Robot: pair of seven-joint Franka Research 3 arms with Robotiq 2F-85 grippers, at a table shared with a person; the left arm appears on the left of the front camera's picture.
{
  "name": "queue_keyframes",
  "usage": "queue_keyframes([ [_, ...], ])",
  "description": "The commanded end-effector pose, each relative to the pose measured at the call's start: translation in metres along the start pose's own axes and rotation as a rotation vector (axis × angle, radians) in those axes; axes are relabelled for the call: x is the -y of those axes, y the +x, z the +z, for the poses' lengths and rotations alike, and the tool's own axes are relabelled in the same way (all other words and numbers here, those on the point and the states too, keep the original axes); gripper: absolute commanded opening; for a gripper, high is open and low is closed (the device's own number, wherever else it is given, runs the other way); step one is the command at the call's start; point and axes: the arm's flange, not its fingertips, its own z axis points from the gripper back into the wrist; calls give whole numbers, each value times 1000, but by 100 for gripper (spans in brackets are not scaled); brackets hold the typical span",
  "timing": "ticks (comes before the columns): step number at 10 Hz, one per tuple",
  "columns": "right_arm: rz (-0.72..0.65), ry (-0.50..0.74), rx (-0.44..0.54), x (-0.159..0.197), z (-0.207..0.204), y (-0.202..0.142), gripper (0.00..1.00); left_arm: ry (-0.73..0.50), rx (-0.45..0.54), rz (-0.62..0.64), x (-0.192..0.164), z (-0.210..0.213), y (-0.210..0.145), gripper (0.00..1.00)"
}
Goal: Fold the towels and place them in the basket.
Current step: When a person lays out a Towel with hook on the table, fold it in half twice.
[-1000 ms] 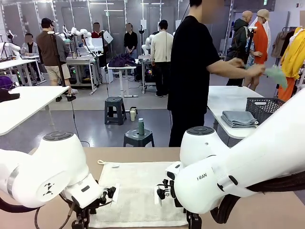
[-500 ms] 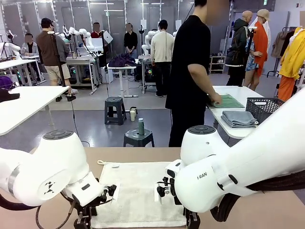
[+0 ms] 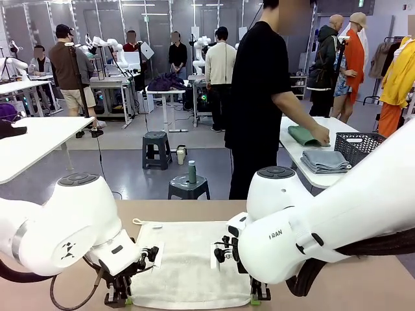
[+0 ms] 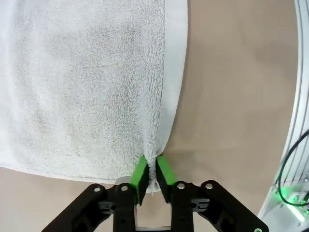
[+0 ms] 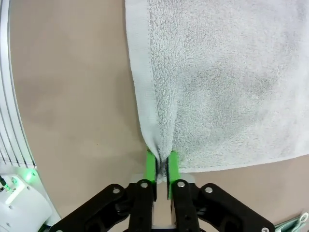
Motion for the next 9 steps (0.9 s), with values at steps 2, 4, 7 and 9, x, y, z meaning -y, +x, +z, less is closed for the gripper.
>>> queue_keyframes([
  [2, -13, -10, 5, -28, 1, -22, 0, -22, 22, -9, 66, 0, -47, 0],
  [4, -19, -34, 24, -27, 24, -19, 0, -17, 51, 3, 59, 21, -43, 0],
  [7, -45, -69, 38, -27, 60, -14, 0, -21, 83, 8, 51, 51, -36, 0],
  [9, -48, -89, 69, -20, 80, -9, 0, 29, 72, 8, 37, 78, -32, 0],
])
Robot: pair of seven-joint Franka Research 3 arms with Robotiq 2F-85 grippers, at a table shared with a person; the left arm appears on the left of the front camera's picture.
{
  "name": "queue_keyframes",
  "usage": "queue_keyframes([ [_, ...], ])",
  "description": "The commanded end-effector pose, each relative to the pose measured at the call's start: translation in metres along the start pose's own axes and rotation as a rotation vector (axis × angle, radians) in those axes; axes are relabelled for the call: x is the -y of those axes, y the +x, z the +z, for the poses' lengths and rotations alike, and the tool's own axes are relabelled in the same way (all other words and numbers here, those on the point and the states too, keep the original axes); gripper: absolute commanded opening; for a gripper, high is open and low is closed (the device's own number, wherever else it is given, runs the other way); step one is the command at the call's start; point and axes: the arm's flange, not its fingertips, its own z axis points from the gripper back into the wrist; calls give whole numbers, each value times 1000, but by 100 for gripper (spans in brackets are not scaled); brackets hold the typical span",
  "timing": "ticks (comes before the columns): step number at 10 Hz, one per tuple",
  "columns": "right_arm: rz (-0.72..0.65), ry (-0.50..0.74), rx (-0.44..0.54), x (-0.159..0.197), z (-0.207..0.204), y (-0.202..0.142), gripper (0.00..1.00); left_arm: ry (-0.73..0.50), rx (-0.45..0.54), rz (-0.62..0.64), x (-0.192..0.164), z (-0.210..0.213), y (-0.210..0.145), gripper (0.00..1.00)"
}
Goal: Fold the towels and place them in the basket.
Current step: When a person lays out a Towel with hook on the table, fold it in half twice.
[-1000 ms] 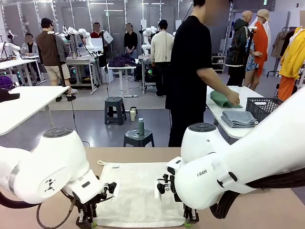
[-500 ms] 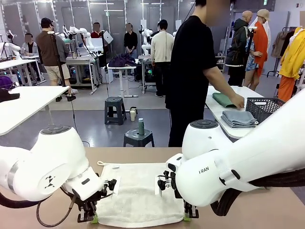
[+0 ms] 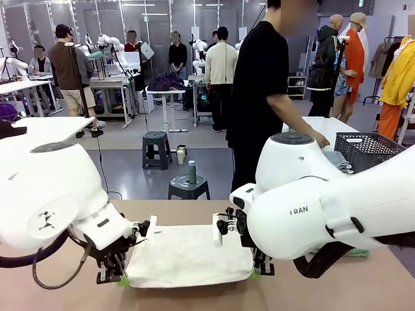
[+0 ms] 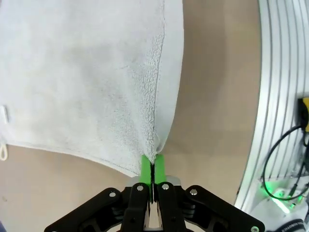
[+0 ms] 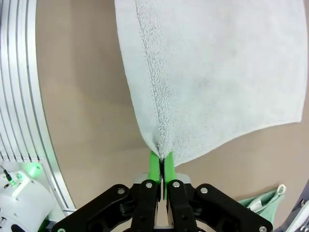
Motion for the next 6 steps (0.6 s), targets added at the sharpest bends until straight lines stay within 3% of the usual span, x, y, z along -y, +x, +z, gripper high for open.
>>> queue_keyframes([
  [1, -49, -19, 37, -4, 4, -3, 0, 38, -9, -18, 21, 11, -27, 0],
  [6, -156, -86, 17, 52, -20, 14, 0, 117, -12, 6, -39, -12, -12, 0],
])
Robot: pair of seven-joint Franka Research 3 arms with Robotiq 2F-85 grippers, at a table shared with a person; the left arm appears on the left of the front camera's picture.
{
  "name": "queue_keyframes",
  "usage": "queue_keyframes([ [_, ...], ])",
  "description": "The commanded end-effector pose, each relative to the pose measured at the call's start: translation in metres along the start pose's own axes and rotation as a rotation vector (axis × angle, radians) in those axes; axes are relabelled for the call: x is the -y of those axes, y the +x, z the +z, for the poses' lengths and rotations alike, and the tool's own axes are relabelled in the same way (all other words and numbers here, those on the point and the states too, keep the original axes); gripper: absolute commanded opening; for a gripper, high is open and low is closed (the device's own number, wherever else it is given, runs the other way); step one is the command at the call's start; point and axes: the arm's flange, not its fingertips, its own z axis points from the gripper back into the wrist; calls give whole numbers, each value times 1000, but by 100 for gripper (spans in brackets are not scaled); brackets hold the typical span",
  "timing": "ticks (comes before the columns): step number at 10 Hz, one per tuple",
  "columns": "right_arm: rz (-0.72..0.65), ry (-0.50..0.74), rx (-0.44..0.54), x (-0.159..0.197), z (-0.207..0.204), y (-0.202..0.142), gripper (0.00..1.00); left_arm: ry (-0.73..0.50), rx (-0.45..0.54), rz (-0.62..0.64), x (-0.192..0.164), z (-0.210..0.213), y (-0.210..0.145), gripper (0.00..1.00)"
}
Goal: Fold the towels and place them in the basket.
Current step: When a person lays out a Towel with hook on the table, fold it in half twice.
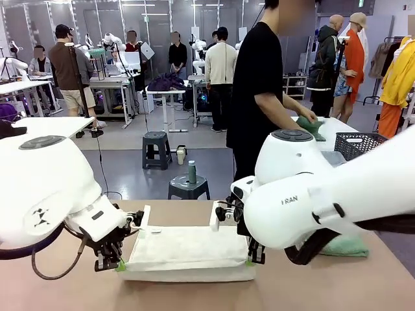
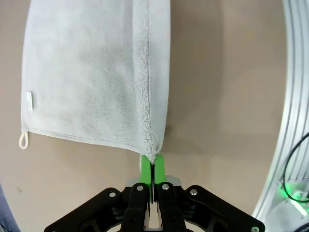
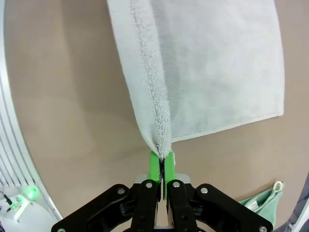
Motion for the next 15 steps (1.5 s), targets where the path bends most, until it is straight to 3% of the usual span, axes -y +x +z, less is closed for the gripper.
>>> queue_keyframes([
  [1, -24, -37, -20, 24, -13, 14, 0, 7, -2, -7, -25, -16, 4, 0],
  [7, -68, 3, -87, 112, -20, 27, 0, 26, -73, -44, -122, -42, 22, 0],
  [9, -77, 19, -69, 133, -26, 30, 0, 25, -55, -39, -150, -50, 22, 0],
  [14, -98, 29, -94, 159, -53, 31, 0, 41, -77, -9, -178, -67, 24, 0],
  [15, -99, 31, -72, 159, -55, 32, 14, 56, -85, -4, -180, -68, 27, 30],
])
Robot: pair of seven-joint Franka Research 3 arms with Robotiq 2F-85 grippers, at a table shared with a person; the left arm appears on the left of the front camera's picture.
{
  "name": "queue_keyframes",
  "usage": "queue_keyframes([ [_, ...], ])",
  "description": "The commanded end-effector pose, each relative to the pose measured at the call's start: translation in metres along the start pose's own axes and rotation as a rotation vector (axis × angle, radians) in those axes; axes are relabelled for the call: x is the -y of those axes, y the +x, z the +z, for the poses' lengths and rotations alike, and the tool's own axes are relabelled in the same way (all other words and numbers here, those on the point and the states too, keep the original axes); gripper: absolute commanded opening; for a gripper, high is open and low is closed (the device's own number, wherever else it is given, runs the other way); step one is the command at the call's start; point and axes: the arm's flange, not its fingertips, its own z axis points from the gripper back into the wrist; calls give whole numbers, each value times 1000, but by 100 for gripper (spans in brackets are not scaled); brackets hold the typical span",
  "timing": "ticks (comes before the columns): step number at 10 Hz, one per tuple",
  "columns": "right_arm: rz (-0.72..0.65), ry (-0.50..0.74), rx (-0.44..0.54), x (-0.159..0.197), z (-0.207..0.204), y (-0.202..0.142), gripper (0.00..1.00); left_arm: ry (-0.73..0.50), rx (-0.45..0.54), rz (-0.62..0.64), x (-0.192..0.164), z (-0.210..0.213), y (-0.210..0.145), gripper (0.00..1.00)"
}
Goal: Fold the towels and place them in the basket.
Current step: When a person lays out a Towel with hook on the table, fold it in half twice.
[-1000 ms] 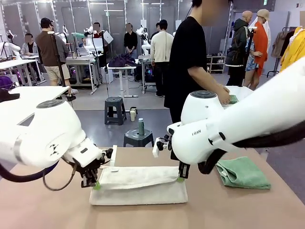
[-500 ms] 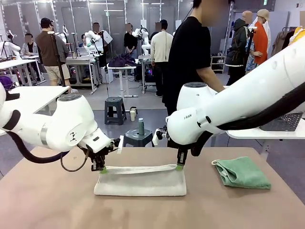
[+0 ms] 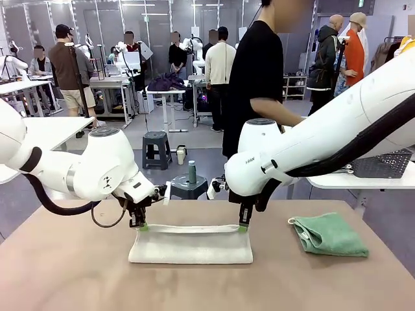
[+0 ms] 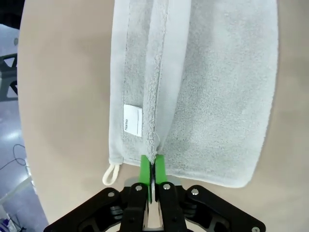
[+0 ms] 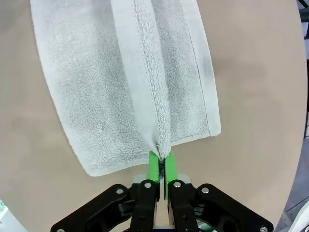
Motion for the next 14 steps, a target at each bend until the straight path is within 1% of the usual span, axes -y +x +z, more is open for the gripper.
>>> queue_keyframes([
  [1, -14, -45, 3, 4, -1, 7, 34, 27, -44, -5, -7, -2, 9, 48],
  [2, -15, -77, -10, 4, 0, 9, 46, 40, -48, -1, -9, 0, 11, 74],
  [3, -18, -109, -14, 4, 4, 11, 68, 64, -70, 6, -11, 5, 10, 91],
  [4, -24, -151, -28, 5, 8, 10, 82, 86, -87, 7, -12, 11, 8, 100],
  [5, -30, -170, -24, 6, 15, 8, 100, 83, -83, 5, -11, 19, 5, 100],
  [6, -32, -165, -13, 4, 24, 5, 100, 66, -41, 22, -7, 26, 2, 100],
  [7, -72, -133, -18, 1, 30, 3, 100, 51, -20, 63, -3, 34, -1, 90],
  [8, -204, -115, -13, -3, 39, -1, 94, -13, -21, 188, 1, 42, -5, 99],
  [9, -364, -84, 26, -10, 54, -7, 100, -7, -24, 339, 9, 59, -10, 100],
  [10, -528, -68, 55, -20, 65, -12, 100, -11, -25, 466, 23, 78, -16, 100],
  [11, -694, -18, 83, -33, 69, -16, 100, -74, 4, 603, 45, 94, -19, 100],
  [12, -809, -7, 88, -44, 68, -19, 100, -30, -22, 675, 69, 108, -25, 100],
  [13, -938, -29, 99, -52, 60, -22, 100, -29, -20, 738, 96, 122, -31, 100],
  [14, -1029, -53, 127, -55, 51, -26, 100, -32, 24, 786, 118, 132, -37, 100],
])
